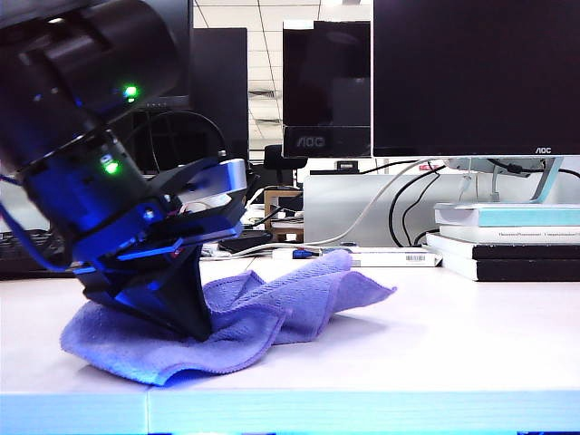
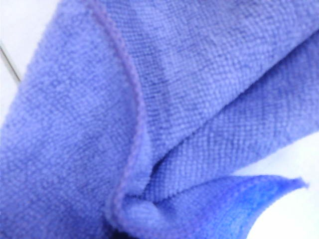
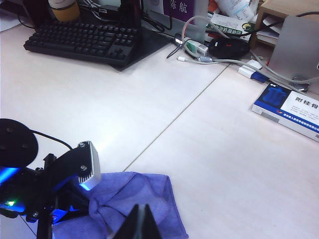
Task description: Wipe the table from front to back using the rag.
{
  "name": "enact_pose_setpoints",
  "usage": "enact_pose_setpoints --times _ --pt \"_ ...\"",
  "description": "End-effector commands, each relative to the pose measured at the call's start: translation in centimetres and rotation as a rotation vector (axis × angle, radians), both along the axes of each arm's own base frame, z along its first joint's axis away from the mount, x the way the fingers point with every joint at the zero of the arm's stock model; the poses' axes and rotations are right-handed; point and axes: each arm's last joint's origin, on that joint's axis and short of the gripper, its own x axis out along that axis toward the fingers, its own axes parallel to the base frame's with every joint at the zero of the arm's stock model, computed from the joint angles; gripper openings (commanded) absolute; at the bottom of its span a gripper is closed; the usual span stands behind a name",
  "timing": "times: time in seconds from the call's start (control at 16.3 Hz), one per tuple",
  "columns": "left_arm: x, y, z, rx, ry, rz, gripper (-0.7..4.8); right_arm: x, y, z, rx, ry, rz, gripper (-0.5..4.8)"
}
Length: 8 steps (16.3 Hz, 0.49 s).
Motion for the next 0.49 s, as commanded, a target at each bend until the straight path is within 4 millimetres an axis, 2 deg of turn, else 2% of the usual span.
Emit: enact_pose_setpoints --times 0.06,0.18,0.37,0.49 --pt "-0.2 0.1 -0.3 -0.003 0.008 0.003 -0.06 0.0 0.0 0.3 0.014 -0.013 0.001 0.04" --pt "0.2 -0.2 1.2 -0.052 -0.040 0.005 -0.01 0.0 0.0 0.3 0.014 -0.013 0.001 0.04" --pt "0.8 -0.8 4.4 -0.116 -0.111 0.006 1.93 0.0 0.0 0.3 0.014 -0.013 0.001 0.04" --pt "1.3 -1.3 6.7 -0.161 -0.165 0.005 1.93 0.0 0.0 0.3 0.014 -0.013 0.001 0.04"
